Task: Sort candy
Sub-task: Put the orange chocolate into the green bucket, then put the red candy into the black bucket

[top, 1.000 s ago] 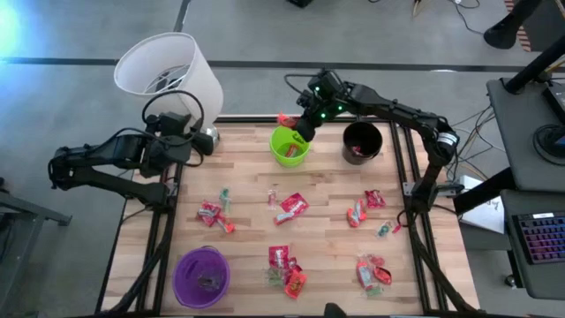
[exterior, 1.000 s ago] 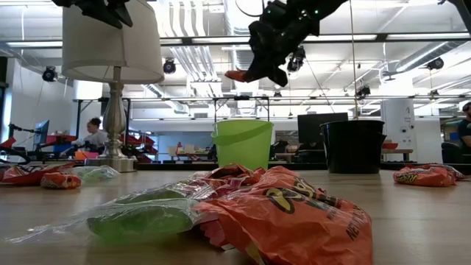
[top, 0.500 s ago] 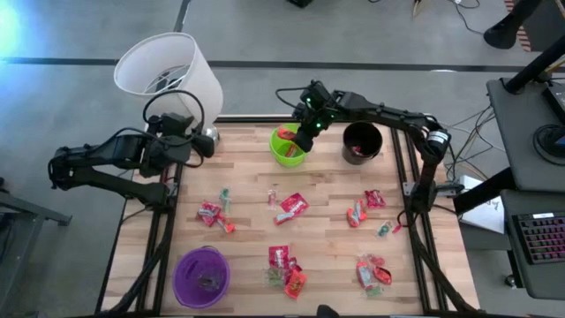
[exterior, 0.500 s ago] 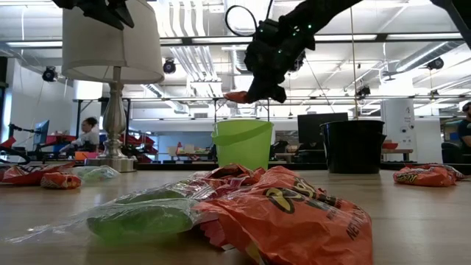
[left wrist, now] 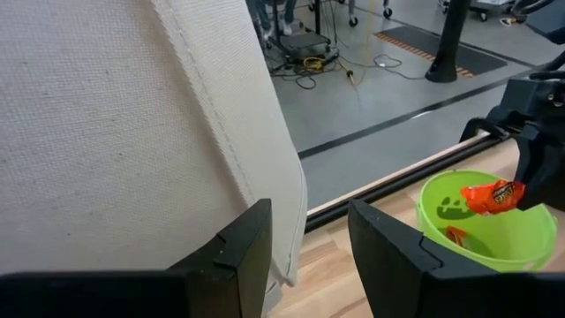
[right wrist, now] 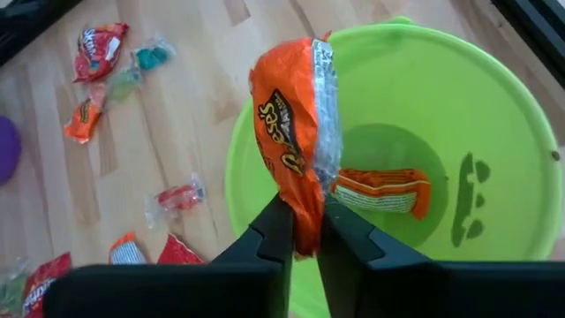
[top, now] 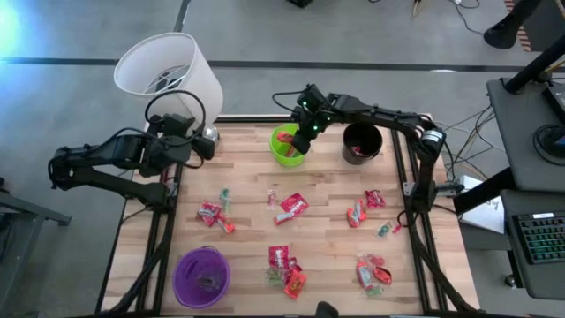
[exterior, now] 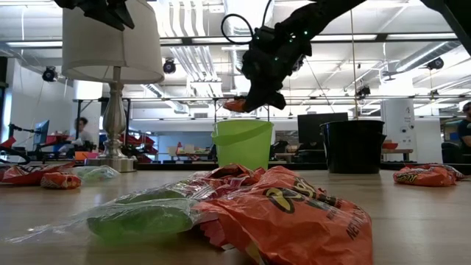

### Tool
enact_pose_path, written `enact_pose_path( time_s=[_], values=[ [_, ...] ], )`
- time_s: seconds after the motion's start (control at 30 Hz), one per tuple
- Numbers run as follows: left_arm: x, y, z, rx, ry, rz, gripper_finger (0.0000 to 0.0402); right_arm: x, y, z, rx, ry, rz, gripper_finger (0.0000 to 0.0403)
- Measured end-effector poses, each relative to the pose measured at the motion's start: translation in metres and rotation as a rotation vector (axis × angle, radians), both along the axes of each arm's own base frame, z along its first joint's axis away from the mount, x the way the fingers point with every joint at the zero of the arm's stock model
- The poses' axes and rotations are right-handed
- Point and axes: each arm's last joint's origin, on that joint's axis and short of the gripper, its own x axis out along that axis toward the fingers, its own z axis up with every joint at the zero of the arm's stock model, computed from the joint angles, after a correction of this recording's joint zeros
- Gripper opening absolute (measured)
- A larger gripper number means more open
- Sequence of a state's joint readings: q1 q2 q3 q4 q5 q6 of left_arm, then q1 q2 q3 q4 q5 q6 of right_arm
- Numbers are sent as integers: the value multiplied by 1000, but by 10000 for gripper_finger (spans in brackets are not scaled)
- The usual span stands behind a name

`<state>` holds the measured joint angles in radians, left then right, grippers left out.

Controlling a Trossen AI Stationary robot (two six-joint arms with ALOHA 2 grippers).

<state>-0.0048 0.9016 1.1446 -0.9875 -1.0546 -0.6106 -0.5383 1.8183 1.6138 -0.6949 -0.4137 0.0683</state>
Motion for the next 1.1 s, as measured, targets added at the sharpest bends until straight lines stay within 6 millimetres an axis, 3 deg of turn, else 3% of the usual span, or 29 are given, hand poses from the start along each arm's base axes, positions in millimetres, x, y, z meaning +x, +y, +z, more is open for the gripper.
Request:
enact_pose_path(
  time_s=[0.33,0.5,0.7,0.83,0.97,1.1],
  values=[
    [1,-1,-1,-29,32,-58,134,-1,-3,-1,-51,32,-47,106],
    [4,-3,-4,-99,74,-163,134,-2,-3,4,-49,28,-52,115],
    [5,-4,-7,-125,109,-195,138,2,-3,24,-44,-28,-93,114],
    [-1,-7,-16,-297,135,-256,151,2,0,36,-41,-22,-86,115],
    [-14,-12,-29,-522,282,-293,165,1,2,45,-50,-22,-71,118],
    [-14,-15,-34,-575,411,-402,171,2,2,50,-50,-33,-79,118]
  ],
)
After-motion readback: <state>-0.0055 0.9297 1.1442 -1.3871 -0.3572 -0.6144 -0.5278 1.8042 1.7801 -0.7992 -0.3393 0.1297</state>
